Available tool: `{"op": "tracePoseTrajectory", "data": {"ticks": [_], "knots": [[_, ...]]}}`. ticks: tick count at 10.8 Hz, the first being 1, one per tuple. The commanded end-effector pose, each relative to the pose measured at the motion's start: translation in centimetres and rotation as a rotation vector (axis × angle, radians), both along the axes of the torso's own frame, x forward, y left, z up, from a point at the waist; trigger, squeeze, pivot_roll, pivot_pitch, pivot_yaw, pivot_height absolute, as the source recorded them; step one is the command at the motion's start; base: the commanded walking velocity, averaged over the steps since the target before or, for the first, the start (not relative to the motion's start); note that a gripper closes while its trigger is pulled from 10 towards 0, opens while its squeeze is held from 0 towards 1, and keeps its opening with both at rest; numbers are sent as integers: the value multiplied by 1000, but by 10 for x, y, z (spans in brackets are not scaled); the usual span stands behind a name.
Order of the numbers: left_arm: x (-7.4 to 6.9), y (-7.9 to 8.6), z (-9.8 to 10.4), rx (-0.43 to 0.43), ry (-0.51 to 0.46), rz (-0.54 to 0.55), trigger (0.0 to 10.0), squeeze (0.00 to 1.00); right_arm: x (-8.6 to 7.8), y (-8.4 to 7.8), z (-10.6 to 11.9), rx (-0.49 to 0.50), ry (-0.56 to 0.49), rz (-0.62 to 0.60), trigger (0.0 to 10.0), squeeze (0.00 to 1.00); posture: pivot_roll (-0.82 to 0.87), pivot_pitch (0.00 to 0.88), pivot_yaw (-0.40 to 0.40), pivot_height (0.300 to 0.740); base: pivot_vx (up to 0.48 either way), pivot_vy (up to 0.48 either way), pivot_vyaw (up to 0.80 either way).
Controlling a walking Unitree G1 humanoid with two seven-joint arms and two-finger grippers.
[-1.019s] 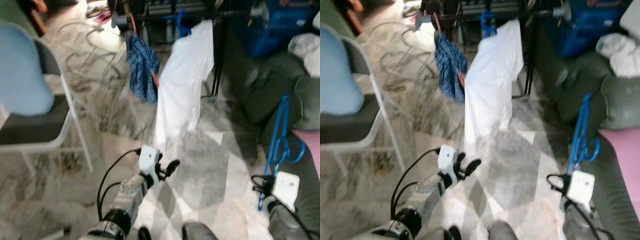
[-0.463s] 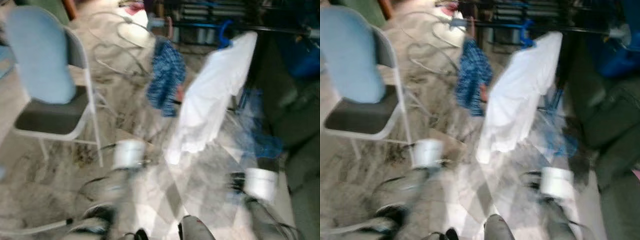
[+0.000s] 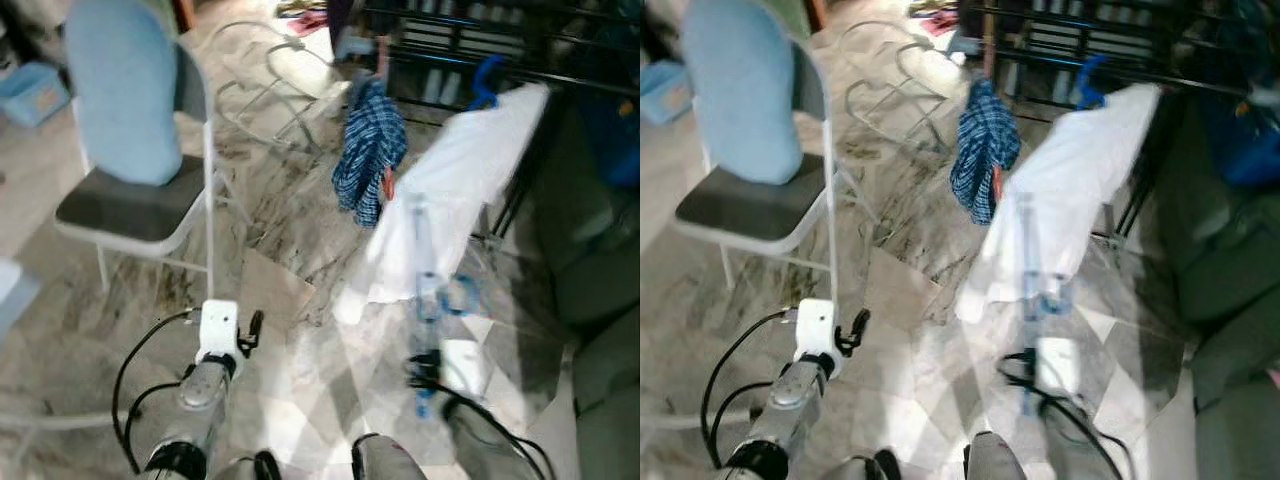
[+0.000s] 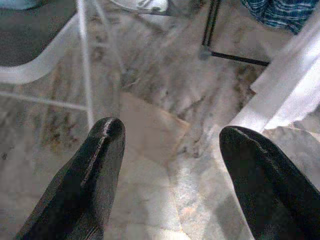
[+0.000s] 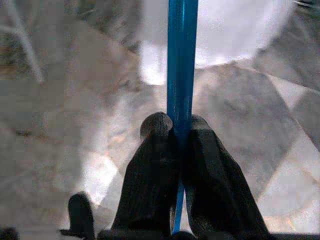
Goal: Hang hanger
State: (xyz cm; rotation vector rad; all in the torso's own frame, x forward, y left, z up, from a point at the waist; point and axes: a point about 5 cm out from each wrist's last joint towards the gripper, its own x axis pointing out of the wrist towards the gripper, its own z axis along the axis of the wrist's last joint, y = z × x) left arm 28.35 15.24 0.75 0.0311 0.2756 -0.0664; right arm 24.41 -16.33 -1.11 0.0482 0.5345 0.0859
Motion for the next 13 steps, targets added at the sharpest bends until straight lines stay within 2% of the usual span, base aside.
{"op": "tracePoseTrajectory", "data": {"ticks": [1, 3, 5, 6, 8, 9, 11, 13], "knots": [[-4, 6, -1, 19, -8, 30, 10000, 0, 2, 3, -1, -10, 15, 29, 10000, 0, -145, 172, -40, 740, 0, 0, 0], [-9, 16, -2, 63, -21, 72, 10000, 0, 12, 9, -1, -26, 12, 70, 10000, 0, -106, 155, -69, 740, 0, 0, 0], [-5, 19, 1, 76, -31, 83, 10000, 0, 17, 17, -2, -38, 8, 98, 10000, 0, -68, 149, -76, 740, 0, 0, 0], [-6, 23, 1, 97, -35, 110, 10000, 0, 23, 16, -1, -51, -5, 75, 10000, 0, -32, 153, -55, 740, 0, 0, 0], [-8, 34, -1, 139, -18, 114, 10000, 0, 29, 17, -3, 17, 17, -26, 10000, 0, 53, 130, -49, 740, 0, 0, 0], [-6, 35, 0, 125, -20, 137, 10000, 0, 32, 19, -4, -36, 35, 23, 10000, 0, 65, 121, -58, 740, 0, 0, 0], [-2, 33, 2, 93, -17, 140, 10000, 0, 48, 13, 9, -36, -10, -22, 10000, 0, 60, 88, -49, 740, 0, 0, 0], [6, 21, 10, 79, -63, 92, 10000, 0, 48, 4, 7, -32, 1, -94, 10000, 0, 58, 78, -50, 740, 0, 0, 0]]}}
